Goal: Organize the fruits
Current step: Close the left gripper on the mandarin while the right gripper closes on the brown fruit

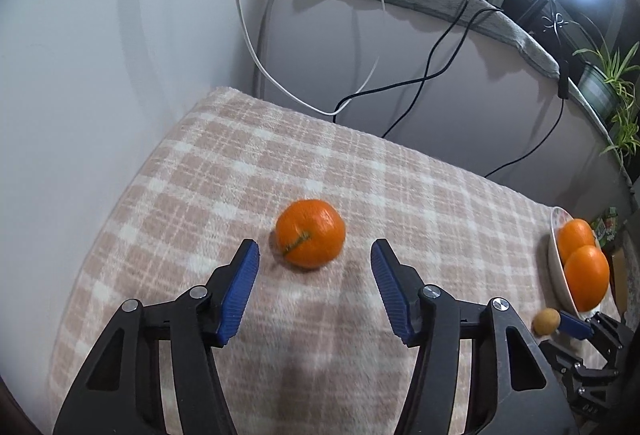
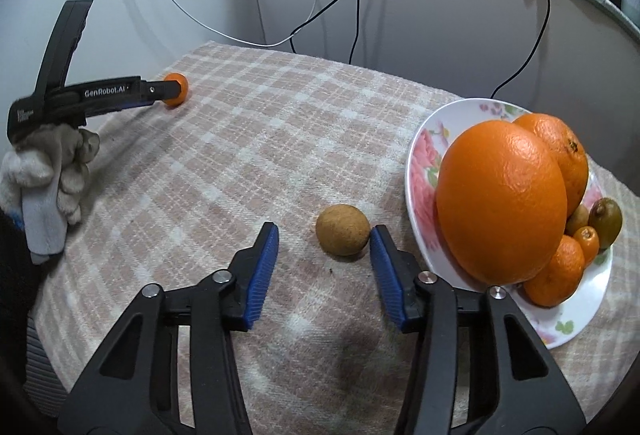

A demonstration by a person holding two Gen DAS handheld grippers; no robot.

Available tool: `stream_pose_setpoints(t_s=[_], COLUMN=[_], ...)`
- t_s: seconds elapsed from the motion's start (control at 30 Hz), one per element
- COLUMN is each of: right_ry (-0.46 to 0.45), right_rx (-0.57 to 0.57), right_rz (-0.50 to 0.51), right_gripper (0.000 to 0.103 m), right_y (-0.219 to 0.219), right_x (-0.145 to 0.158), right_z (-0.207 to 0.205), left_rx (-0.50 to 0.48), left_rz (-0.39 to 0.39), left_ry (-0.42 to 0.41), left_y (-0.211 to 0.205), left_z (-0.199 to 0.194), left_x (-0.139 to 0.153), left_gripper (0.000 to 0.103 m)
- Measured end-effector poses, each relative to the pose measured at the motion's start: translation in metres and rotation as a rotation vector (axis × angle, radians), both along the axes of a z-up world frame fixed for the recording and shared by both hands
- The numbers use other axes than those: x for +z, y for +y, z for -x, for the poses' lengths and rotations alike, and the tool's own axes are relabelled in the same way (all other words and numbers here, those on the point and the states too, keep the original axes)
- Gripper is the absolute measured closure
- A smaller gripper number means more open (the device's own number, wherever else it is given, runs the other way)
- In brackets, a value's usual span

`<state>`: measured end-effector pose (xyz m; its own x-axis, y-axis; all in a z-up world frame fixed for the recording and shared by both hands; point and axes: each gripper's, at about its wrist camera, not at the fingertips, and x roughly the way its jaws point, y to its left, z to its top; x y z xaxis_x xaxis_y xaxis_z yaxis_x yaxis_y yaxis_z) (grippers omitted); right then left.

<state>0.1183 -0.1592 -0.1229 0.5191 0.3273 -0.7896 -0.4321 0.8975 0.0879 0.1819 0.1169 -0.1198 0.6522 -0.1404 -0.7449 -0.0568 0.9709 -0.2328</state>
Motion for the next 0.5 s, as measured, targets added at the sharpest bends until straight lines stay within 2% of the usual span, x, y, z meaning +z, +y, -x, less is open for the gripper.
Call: stream_pose_setpoints(t_s=[0.2, 0.27, 0.5], right_ry=[-0.001, -0.005, -0.004], right_rx=[0.004, 0.001, 0.002], right_rz=[0.034, 0.043, 0.037], right_gripper=[0.067, 0.073, 0.073], right_y=[0.004, 0.004, 0.003], right_x=[-0.002, -0.003, -0.002], right_z=[-0.002, -0.002, -0.002], left_rx=[-0.005, -0.003, 0.002], left_rz=[0.002, 0.003, -0.009], left_ry=[0.017, 0.020, 0.016], left_y=[0.002, 0.002, 0.001], left_z=[-0.011, -0.014, -0.019], left_x=[-0.005, -0.007, -0.009], left_gripper=[0.047, 0.051, 0.066])
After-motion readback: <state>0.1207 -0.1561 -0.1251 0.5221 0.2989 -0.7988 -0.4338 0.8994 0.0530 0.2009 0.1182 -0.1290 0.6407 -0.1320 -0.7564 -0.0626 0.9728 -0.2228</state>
